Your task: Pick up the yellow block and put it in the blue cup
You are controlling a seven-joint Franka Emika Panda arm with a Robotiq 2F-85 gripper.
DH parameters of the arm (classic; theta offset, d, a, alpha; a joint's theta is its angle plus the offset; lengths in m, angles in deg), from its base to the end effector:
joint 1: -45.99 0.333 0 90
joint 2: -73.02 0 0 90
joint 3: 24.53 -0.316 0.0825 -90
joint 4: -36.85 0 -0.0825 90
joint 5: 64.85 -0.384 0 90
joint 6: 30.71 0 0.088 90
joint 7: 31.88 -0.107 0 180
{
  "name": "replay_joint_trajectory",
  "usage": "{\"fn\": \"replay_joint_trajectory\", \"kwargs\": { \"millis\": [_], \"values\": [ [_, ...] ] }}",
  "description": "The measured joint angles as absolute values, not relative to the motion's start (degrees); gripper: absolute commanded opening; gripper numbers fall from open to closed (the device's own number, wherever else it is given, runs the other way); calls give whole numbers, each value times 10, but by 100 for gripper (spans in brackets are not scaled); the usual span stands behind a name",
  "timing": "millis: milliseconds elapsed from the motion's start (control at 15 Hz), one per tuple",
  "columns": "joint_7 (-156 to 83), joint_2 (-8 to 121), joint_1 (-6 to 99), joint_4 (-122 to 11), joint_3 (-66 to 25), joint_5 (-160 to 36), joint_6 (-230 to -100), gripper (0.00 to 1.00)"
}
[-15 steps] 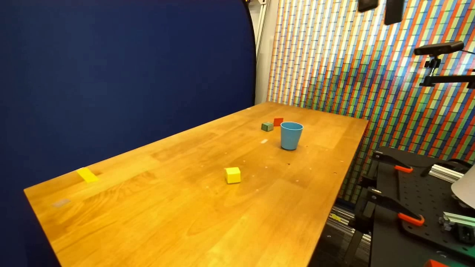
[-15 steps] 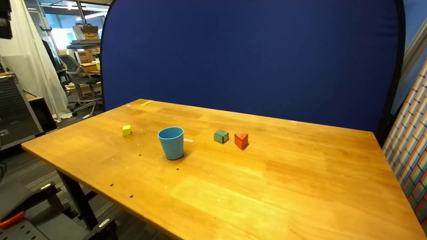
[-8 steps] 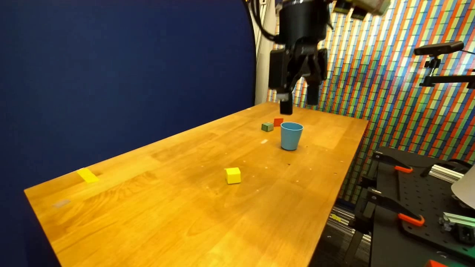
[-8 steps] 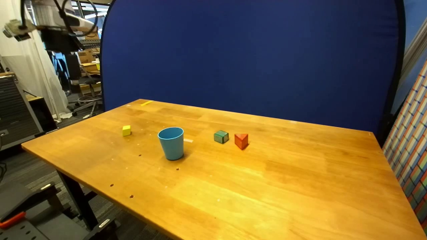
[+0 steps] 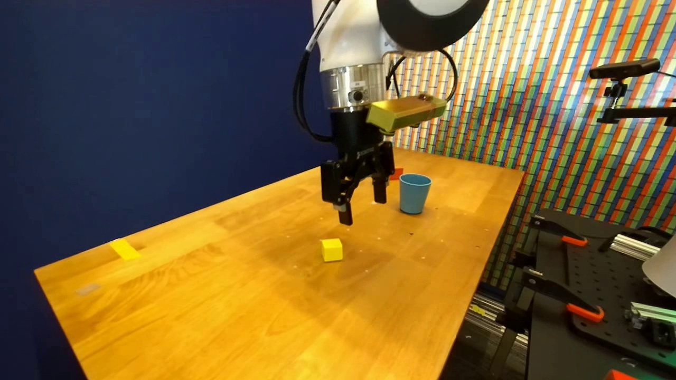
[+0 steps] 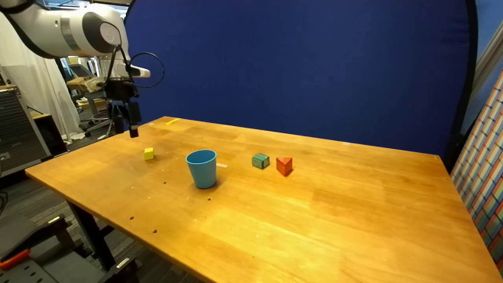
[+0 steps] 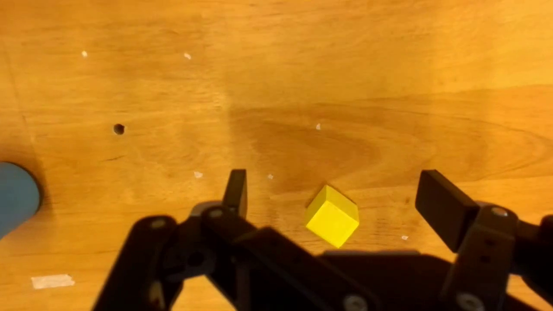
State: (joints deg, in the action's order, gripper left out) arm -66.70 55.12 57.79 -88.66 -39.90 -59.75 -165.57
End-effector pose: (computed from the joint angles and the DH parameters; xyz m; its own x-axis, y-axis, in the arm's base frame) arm 0.4831 0.2479 0.2363 0.9891 -0.0759 -0.1261 -0.0696 -0.9961 0.0541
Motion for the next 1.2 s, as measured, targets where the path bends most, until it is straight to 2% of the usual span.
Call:
{"fn": "replay_joint_trajectory", "kwargs": {
  "millis": [667,733,800,1200],
  "values": [
    [-640,420,622,-768,-345,-600,-1658,100],
    [-637,413,622,-764,-342,-602,-1658,82],
    [-635,407,622,-761,-340,-603,-1658,73],
    [-625,377,623,-752,-333,-612,-1659,27]
  ]
}}
